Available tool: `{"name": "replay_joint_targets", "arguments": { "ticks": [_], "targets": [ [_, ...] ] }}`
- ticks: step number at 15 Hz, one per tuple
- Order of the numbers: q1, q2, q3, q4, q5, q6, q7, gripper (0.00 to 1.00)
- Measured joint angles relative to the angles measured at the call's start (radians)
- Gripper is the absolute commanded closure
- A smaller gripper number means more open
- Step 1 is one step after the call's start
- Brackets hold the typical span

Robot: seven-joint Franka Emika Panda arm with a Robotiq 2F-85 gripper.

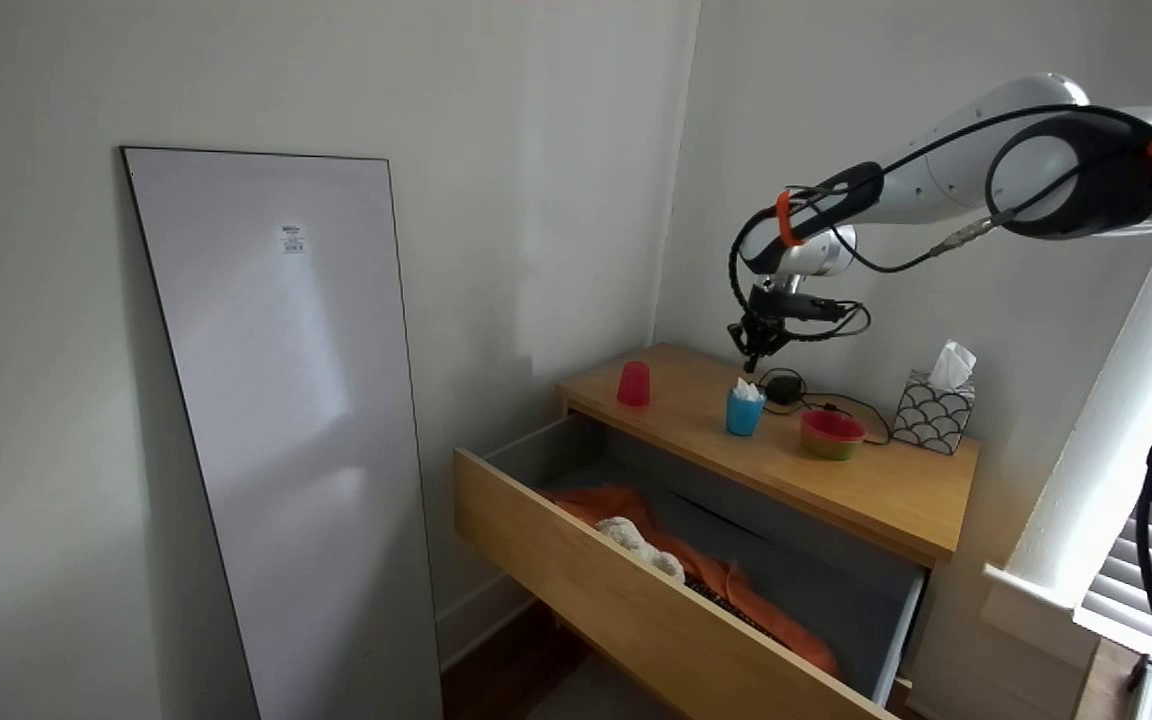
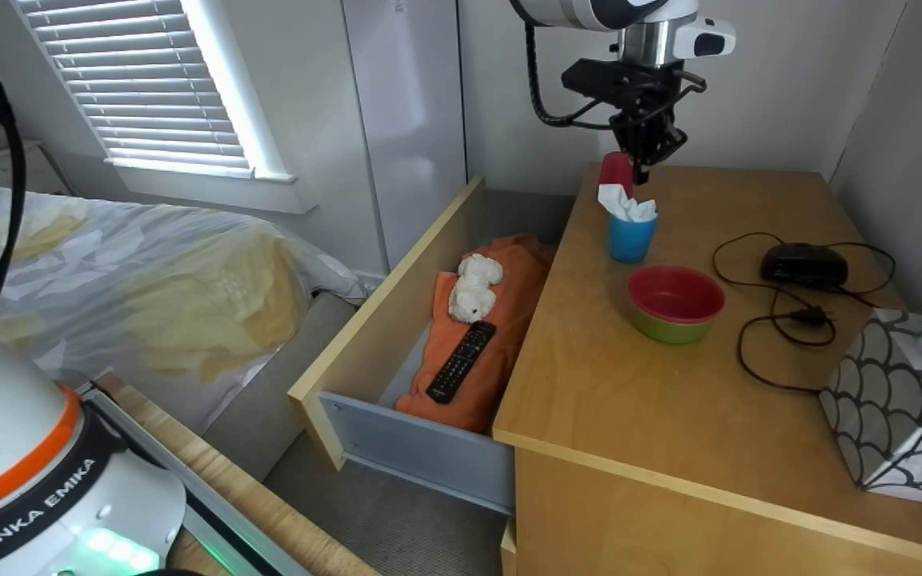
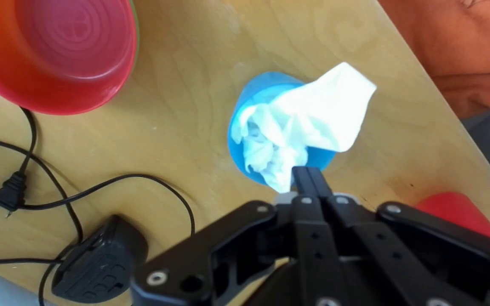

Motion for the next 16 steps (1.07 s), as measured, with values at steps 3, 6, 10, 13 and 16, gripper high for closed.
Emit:
{"name": "replay_joint_targets", "arguments": {
  "ticks": [3, 6, 10, 13, 16],
  "targets": [
    [0.0, -0.005, 0.0, -0.012, 0.0, 0.0, 0.0, 0.68],
    [0.002, -0.022, 0.002, -0.027, 0.0, 0.0, 0.0, 0.45],
    [0.015, -0.088, 0.001, -0.084, -0.004, 0.0, 0.0, 0.16],
    [0.032, -0.168, -0.006, -0.164, -0.032, 0.031, 0.0, 0.0],
    [0.057, -0.263, -0.027, -0.279, -0.075, 0.137, 0.022, 0.0]
  ]
}}
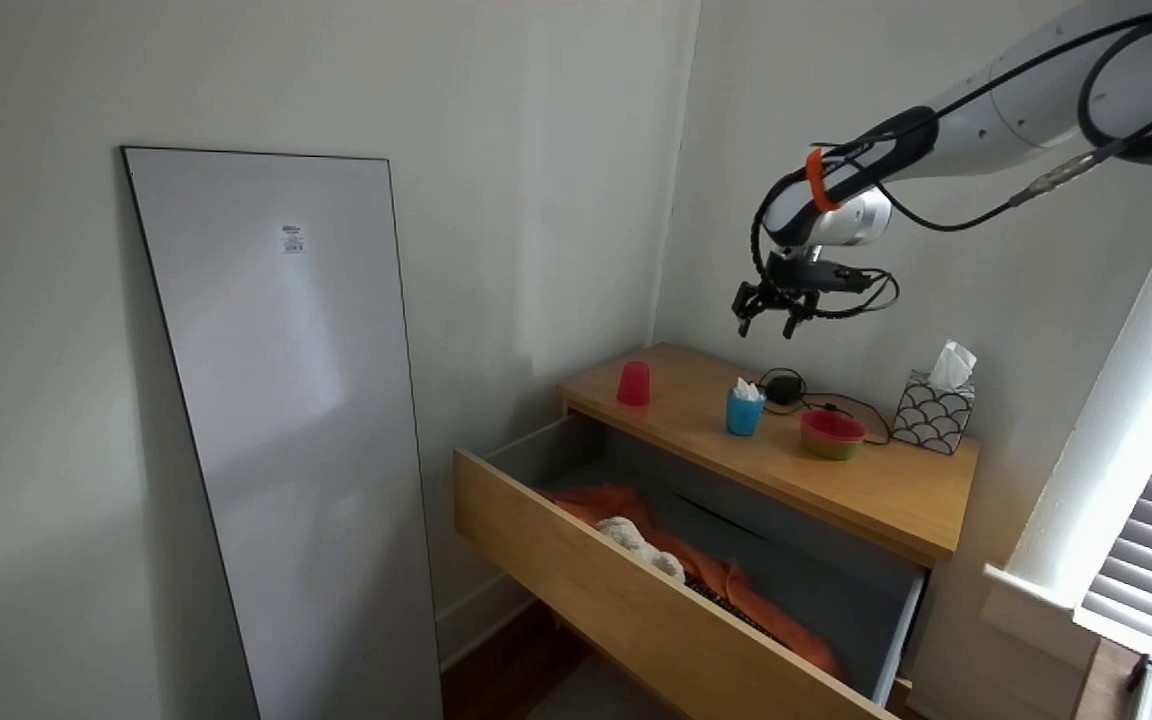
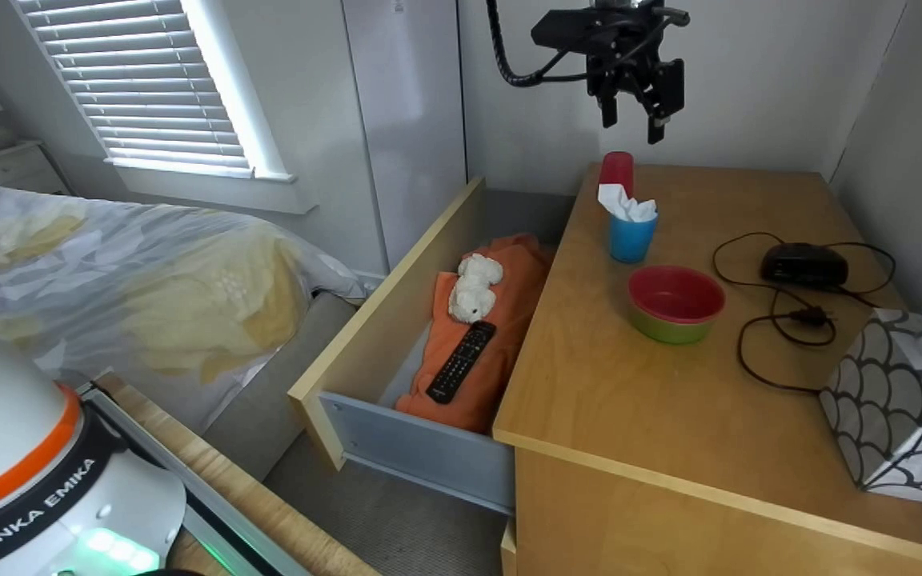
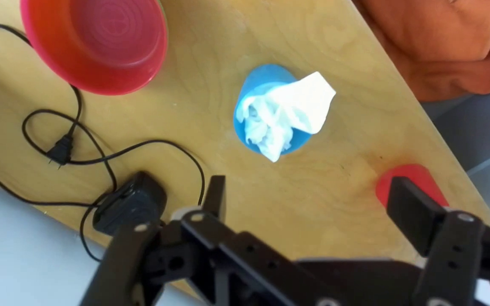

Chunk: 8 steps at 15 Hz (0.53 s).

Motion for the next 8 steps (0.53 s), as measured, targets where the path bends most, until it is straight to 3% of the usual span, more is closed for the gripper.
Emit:
{"name": "replay_joint_targets", "arguments": {
  "ticks": [4, 8],
  "targets": [
    [0.035, -0.119, -0.043, -0.172, -0.08, 0.169, 0.05, 0.01],
    [0.057, -0.208, -0.072, -0.307, -0.176, 0.18, 0.079, 0.0]
  ]
}}
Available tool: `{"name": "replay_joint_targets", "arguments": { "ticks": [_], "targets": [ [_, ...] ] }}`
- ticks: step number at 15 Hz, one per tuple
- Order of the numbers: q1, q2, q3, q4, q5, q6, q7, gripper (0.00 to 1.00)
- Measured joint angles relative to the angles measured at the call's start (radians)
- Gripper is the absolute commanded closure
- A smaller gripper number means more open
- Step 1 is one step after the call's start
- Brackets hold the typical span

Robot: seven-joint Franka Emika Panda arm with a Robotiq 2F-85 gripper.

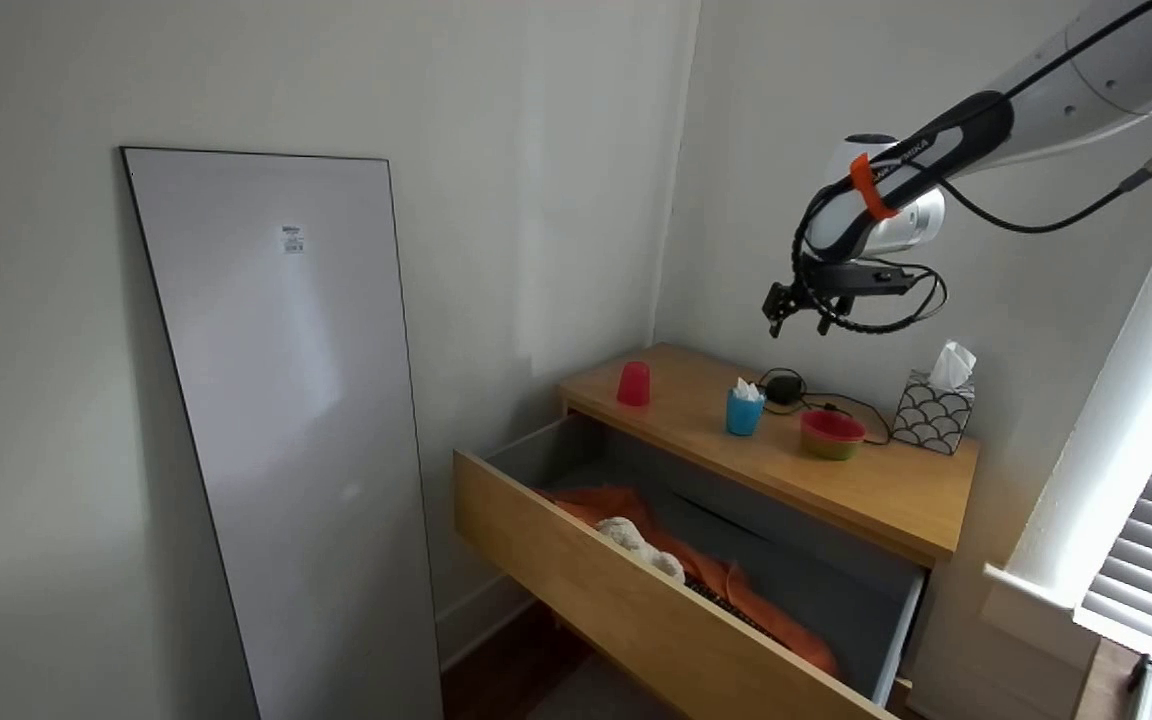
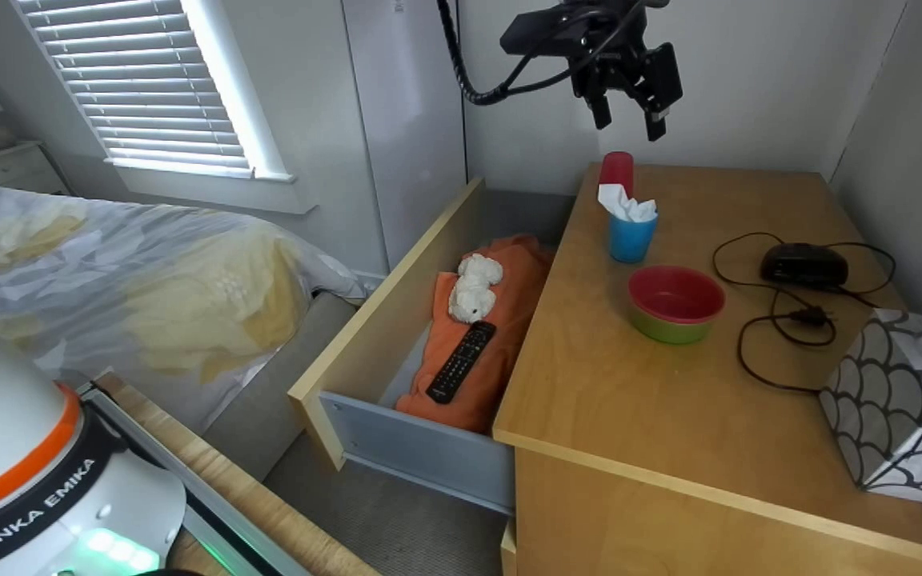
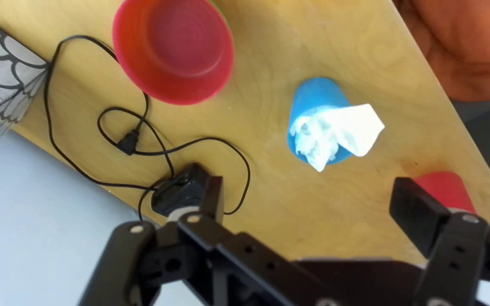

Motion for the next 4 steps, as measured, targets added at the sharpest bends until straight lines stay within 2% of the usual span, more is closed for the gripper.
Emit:
{"name": "replay_joint_targets", "arguments": {
  "ticks": [4],
  "targets": [
    [0.002, -0.036, 0.001, -0.053, -0.009, -0.013, -0.006, 0.0]
  ]
}}
